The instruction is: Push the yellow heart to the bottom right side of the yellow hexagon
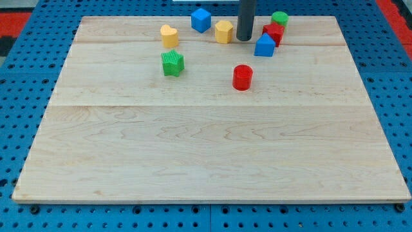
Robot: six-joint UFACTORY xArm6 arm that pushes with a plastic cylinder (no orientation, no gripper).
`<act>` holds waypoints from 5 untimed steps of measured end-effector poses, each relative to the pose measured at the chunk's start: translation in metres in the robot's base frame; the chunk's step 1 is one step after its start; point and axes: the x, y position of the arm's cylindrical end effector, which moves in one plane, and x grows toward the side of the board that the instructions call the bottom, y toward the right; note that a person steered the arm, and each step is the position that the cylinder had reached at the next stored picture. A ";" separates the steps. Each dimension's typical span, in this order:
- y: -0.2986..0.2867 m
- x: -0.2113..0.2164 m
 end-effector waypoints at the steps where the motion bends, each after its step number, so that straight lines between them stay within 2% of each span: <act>1: -0.035 0.005; 3: -0.098 0.069; 5: -0.234 0.034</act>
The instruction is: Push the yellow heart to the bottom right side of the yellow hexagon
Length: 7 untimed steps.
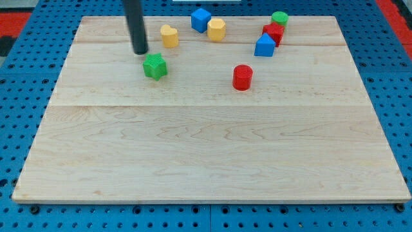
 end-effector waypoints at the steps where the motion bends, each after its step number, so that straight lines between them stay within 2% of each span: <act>1: 0.007 -0.032; 2: 0.059 -0.021; 3: 0.079 -0.029; 4: 0.066 -0.062; 5: 0.091 -0.060; 7: 0.108 0.006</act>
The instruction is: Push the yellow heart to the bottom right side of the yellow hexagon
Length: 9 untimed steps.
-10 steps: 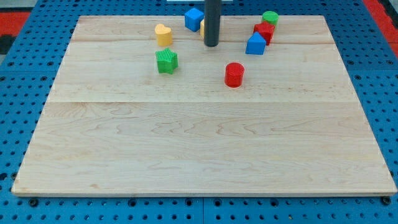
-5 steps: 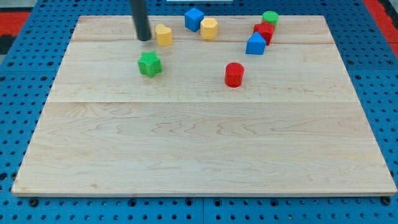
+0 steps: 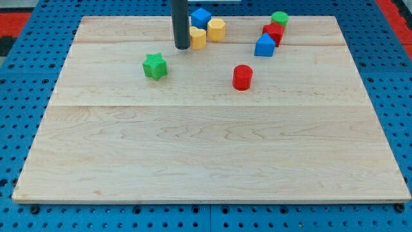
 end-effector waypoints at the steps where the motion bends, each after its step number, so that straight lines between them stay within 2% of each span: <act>1: -0.012 0.001; 2: -0.052 -0.049; 3: -0.023 -0.057; 4: 0.031 -0.032; 5: 0.048 -0.028; 6: 0.014 -0.028; 7: 0.015 0.010; 9: 0.079 0.014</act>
